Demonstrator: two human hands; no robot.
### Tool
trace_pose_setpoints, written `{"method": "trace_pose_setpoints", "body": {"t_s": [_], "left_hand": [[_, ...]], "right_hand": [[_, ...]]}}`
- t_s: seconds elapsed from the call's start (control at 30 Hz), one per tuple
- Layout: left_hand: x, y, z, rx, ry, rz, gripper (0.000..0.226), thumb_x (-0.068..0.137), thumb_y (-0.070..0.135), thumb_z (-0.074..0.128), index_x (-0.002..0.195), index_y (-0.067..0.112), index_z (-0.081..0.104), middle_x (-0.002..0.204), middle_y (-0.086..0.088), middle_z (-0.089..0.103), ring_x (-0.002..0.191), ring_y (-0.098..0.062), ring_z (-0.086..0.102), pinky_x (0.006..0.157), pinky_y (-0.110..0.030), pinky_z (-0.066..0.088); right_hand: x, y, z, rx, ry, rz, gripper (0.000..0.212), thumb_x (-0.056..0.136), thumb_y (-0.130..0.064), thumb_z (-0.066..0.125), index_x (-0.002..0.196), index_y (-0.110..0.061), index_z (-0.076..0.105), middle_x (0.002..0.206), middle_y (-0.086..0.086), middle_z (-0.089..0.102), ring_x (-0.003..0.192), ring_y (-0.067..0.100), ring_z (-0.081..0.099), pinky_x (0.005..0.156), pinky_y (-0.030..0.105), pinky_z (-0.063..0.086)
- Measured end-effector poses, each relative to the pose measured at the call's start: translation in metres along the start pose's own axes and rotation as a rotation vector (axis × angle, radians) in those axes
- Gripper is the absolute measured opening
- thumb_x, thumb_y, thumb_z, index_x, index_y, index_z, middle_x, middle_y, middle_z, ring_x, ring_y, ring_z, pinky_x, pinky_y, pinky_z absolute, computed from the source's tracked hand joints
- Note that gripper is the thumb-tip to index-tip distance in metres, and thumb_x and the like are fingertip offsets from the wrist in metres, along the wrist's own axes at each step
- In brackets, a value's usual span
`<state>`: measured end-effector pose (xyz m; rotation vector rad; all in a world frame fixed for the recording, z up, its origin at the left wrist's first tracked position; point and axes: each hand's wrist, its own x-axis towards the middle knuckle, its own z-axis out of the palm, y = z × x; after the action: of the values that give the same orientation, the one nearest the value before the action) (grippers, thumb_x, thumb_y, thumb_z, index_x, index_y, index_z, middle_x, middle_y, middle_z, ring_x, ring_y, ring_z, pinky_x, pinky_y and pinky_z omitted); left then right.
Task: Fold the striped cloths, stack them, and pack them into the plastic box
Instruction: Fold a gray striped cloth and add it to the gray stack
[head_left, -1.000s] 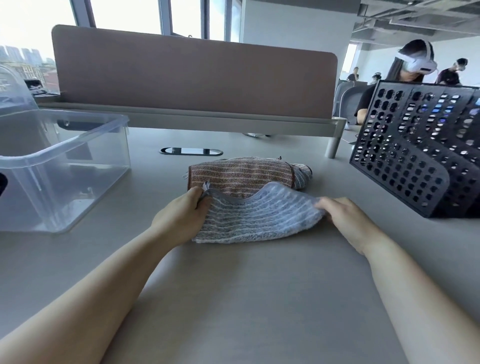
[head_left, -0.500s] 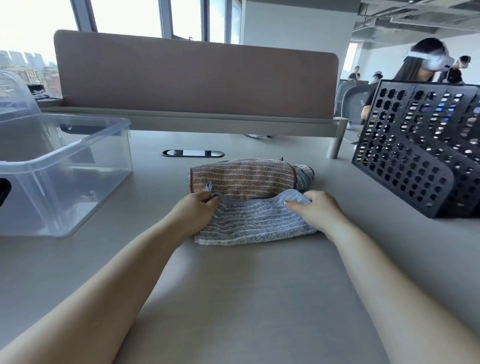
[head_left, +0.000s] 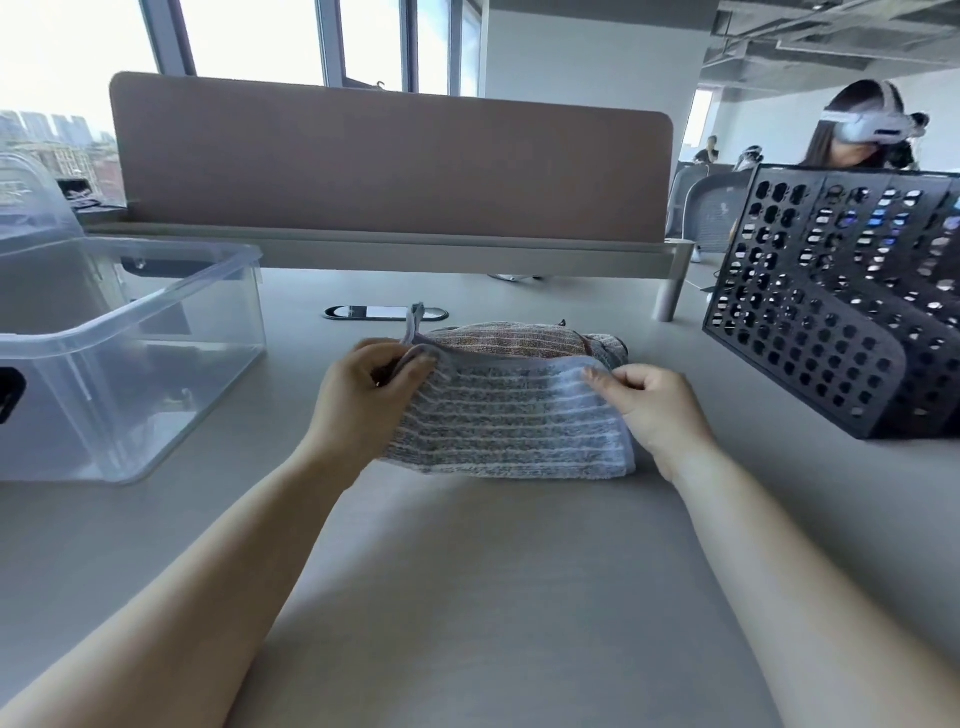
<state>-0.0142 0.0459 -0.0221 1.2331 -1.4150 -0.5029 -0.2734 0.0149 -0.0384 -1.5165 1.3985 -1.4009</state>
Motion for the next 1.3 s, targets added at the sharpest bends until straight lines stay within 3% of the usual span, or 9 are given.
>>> {"method": "trace_pose_setpoints", "body": {"t_s": [0.1, 0.2, 0.43, 0.53, 0.63, 0.77, 0.93, 1.17, 1.3], "left_hand": [[0.001, -0.004, -0.006, -0.156, 0.027, -0.079, 0.027, 0.087, 0.03, 0.066, 0.082, 0.004, 0.069, 0.086, -0.016, 0.065, 0.073, -0.022, 0.057, 0.069, -0.035, 0.045], [-0.002, -0.002, -0.007, -0.251, 0.044, -0.139, 0.012, 0.086, 0.023, 0.068, 0.079, 0.015, 0.072, 0.073, -0.003, 0.07, 0.065, -0.012, 0.062, 0.064, -0.028, 0.051], [-0.001, -0.001, -0.007, -0.339, 0.124, -0.183, 0.012, 0.081, 0.015, 0.073, 0.082, 0.016, 0.061, 0.075, -0.003, 0.066, 0.064, -0.011, 0.062, 0.062, -0.025, 0.052], [-0.001, -0.001, -0.007, -0.365, 0.107, -0.22, 0.023, 0.082, 0.014, 0.072, 0.101, 0.014, 0.061, 0.085, -0.004, 0.068, 0.073, -0.013, 0.064, 0.07, -0.026, 0.054], [-0.002, 0.0, -0.005, -0.409, 0.045, -0.229, 0.007, 0.086, 0.014, 0.068, 0.092, 0.013, 0.064, 0.08, -0.001, 0.067, 0.066, -0.007, 0.064, 0.062, -0.022, 0.052], [-0.005, 0.0, 0.002, -0.421, -0.017, -0.218, 0.011, 0.09, 0.021, 0.062, 0.084, 0.021, 0.053, 0.085, -0.009, 0.06, 0.07, -0.014, 0.059, 0.064, -0.029, 0.048], [-0.01, -0.008, 0.017, 0.168, 0.023, -0.068, 0.009, 0.095, 0.028, 0.053, 0.099, 0.023, 0.047, 0.092, -0.003, 0.064, 0.076, -0.024, 0.055, 0.06, -0.029, 0.04], [-0.02, -0.008, 0.028, 0.861, -0.188, -0.115, 0.036, 0.095, 0.044, 0.046, 0.117, 0.016, 0.039, 0.118, -0.009, 0.058, 0.101, -0.033, 0.057, 0.069, -0.036, 0.043], [-0.026, 0.009, 0.028, 0.964, -0.123, 0.202, 0.053, 0.093, 0.05, 0.043, 0.138, 0.022, 0.035, 0.145, -0.003, 0.032, 0.129, -0.028, 0.038, 0.096, -0.039, 0.039]], "right_hand": [[-0.002, -0.003, -0.006, 0.095, 0.118, -0.021, 0.013, 0.081, -0.025, 0.073, 0.075, -0.014, 0.071, 0.076, 0.004, 0.067, 0.077, 0.013, 0.058, 0.074, 0.025, 0.045], [-0.002, -0.004, -0.01, 0.154, 0.138, -0.023, 0.003, 0.08, -0.018, 0.074, 0.078, -0.017, 0.071, 0.08, 0.005, 0.069, 0.08, 0.014, 0.06, 0.079, 0.027, 0.046], [-0.003, -0.007, -0.015, 0.293, 0.102, -0.058, 0.03, 0.08, 0.009, 0.064, 0.089, -0.019, 0.058, 0.085, -0.001, 0.063, 0.081, 0.008, 0.059, 0.072, 0.012, 0.046], [-0.005, -0.008, -0.017, 0.25, -0.008, -0.062, 0.033, 0.085, 0.009, 0.058, 0.096, -0.022, 0.064, 0.101, -0.001, 0.065, 0.1, 0.013, 0.06, 0.089, 0.02, 0.046], [-0.005, -0.009, -0.02, 0.231, -0.047, -0.004, 0.029, 0.089, 0.003, 0.055, 0.094, -0.024, 0.066, 0.105, 0.001, 0.065, 0.108, 0.02, 0.058, 0.105, 0.039, 0.042], [-0.009, -0.014, -0.017, 0.115, -0.03, -0.001, 0.014, 0.092, -0.013, 0.05, 0.093, -0.025, 0.058, 0.097, -0.002, 0.061, 0.096, 0.016, 0.056, 0.09, 0.033, 0.042], [-0.013, -0.005, -0.016, -0.329, 0.0, -0.067, 0.007, 0.098, -0.016, 0.042, 0.099, -0.019, 0.048, 0.074, 0.003, 0.049, 0.059, 0.017, 0.041, 0.054, 0.031, 0.033], [-0.021, 0.002, -0.014, -1.065, -0.007, 0.035, 0.024, 0.096, -0.036, 0.045, 0.115, -0.023, 0.05, 0.113, 0.006, 0.058, 0.097, 0.03, 0.056, 0.075, 0.034, 0.042], [-0.03, -0.012, 0.004, -0.991, 0.068, -0.467, 0.038, 0.091, -0.032, 0.054, 0.124, -0.015, 0.059, 0.128, 0.006, 0.058, 0.118, 0.03, 0.051, 0.098, 0.035, 0.038]]}}
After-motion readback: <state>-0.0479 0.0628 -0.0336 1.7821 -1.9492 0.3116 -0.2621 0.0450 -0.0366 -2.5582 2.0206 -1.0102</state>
